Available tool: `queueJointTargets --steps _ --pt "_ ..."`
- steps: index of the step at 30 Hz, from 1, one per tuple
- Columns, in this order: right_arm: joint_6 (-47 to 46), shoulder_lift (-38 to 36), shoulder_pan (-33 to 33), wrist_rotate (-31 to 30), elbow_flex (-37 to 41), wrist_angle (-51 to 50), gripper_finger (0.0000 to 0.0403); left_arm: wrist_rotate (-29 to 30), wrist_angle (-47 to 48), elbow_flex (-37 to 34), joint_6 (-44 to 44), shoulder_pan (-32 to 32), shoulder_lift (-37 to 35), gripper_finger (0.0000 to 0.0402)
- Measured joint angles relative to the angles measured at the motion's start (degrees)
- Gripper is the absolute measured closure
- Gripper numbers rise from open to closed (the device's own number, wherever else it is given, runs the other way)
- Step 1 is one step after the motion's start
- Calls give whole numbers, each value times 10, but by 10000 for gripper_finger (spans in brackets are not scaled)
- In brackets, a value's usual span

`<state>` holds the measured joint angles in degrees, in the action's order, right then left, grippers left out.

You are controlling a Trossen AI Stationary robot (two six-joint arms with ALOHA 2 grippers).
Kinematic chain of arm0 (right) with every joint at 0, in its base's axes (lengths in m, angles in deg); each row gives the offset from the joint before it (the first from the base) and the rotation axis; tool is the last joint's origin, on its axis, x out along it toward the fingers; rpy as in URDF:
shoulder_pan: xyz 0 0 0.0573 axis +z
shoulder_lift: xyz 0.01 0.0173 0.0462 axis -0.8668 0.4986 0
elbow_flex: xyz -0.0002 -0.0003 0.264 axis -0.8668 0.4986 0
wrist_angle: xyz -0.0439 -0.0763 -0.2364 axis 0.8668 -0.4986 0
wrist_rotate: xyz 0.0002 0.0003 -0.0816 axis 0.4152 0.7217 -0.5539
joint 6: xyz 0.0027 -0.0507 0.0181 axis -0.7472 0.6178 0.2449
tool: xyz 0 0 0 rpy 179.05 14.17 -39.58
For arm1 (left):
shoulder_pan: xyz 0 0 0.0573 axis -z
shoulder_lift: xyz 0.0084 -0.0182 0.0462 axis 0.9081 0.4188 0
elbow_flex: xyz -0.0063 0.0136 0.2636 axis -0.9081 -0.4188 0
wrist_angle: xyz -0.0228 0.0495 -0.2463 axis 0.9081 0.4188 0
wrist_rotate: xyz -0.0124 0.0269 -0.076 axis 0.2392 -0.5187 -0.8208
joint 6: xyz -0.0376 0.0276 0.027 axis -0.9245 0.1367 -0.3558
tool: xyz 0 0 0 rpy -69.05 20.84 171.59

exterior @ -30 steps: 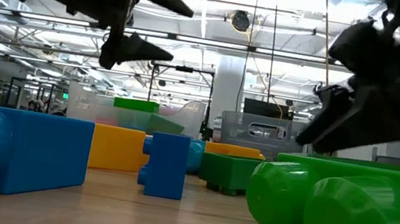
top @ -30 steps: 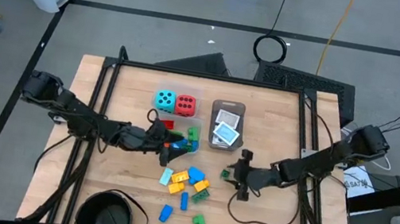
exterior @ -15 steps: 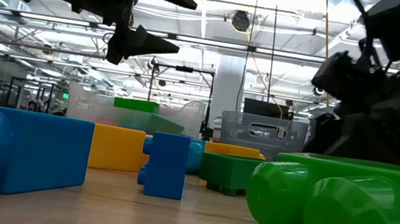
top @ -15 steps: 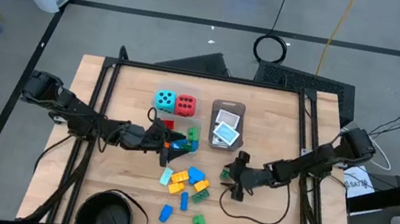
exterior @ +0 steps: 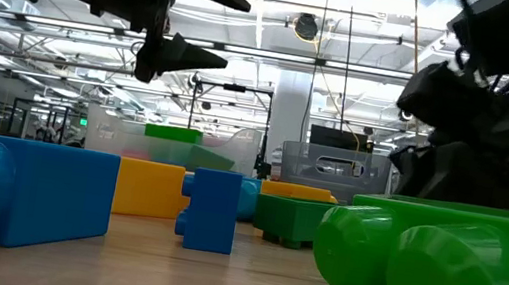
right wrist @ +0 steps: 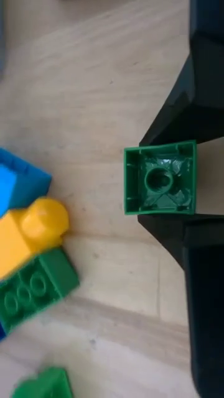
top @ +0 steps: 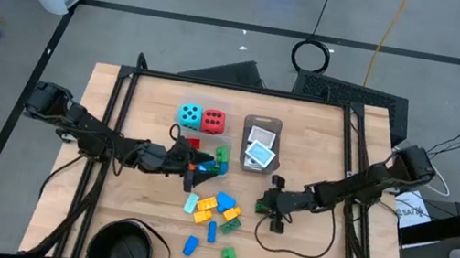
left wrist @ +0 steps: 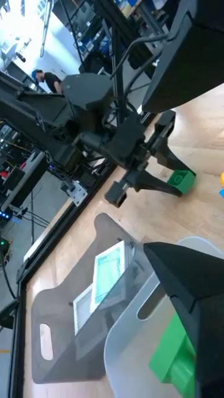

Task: Pick & Place Toys
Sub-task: Put the green game piece into the bottom transparent bin

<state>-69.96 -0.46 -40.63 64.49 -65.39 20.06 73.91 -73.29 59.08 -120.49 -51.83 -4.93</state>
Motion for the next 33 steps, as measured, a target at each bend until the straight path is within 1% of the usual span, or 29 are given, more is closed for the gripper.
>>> queueJointTargets --steps 5,7,10,12,14,17,18,20,22,24,28,33 --pt "59 -20 2 -9 -5 -3 294 -22 -7 0 -12 0 0 39" --pt "93 -26 11 -40 -16 -1 294 -32 -9 1 -23 3 0 39" --pt "177 -30 33 -116 -42 1 294 -39 -3 18 -36 9 19 39" --pt "240 -30 52 -179 -63 2 294 -44 3 39 -36 12 43 39" --pt "301 -30 72 -246 -80 16 294 -48 0 68 -18 14 74 39" --pt "367 -30 96 -348 -91 53 294 -57 -2 123 10 12 129 39" --pt "387 -30 103 -375 -91 70 294 -59 1 139 16 10 145 39" --pt "421 -30 116 -409 -91 98 294 -63 1 177 21 7 180 39" --pt "450 -30 126 -425 -91 116 294 -64 1 205 20 3 206 39" --pt "464 -30 133 -425 -92 118 294 -64 0 235 19 0 233 39" --pt "463 -30 134 -426 -92 122 294 -66 4 277 18 -3 272 39" --pt "463 -30 134 -428 -91 118 294 -91 21 313 27 -6 295 45"
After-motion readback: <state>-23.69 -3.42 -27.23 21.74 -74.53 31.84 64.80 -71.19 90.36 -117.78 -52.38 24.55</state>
